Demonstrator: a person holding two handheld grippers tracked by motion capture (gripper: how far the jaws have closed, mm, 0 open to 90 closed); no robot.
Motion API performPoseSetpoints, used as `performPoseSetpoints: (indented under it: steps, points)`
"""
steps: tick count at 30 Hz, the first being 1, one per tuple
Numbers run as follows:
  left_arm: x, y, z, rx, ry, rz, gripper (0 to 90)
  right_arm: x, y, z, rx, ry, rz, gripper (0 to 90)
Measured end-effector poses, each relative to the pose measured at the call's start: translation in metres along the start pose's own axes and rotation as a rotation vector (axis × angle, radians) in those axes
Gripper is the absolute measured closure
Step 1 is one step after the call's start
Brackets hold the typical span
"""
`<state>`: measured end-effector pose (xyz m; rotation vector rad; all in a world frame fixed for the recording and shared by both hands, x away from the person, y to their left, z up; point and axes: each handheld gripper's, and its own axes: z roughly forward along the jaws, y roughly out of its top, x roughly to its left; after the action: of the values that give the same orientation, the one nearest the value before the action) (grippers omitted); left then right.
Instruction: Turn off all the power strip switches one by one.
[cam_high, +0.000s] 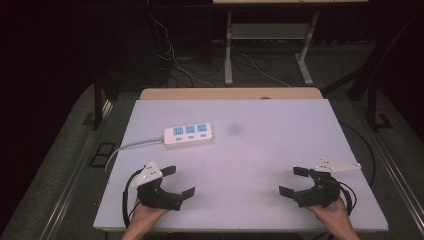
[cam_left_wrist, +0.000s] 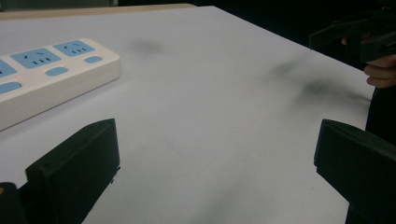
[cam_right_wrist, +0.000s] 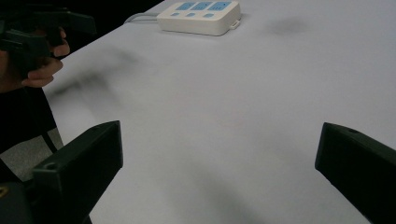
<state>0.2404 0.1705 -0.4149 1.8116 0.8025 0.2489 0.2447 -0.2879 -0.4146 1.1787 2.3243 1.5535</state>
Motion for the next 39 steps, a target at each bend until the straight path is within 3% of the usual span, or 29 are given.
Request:
performPoseSetpoints:
  steps: [9,15,39]
  points:
    - [-0.002,0.003,0.001,0.039,-0.006,0.013,0.0,0.0,0.0,0.001,0.012,0.0,-0.001,0.7]
    - [-0.001,0.009,0.0,0.056,0.001,-0.004,0.0,0.0,0.0,0.001,0.013,0.002,-0.002,0.6]
    - [0.028,0.034,-0.011,0.077,0.03,-0.049,0.0,0.0,-0.001,0.001,0.022,-0.004,-0.002,0.7]
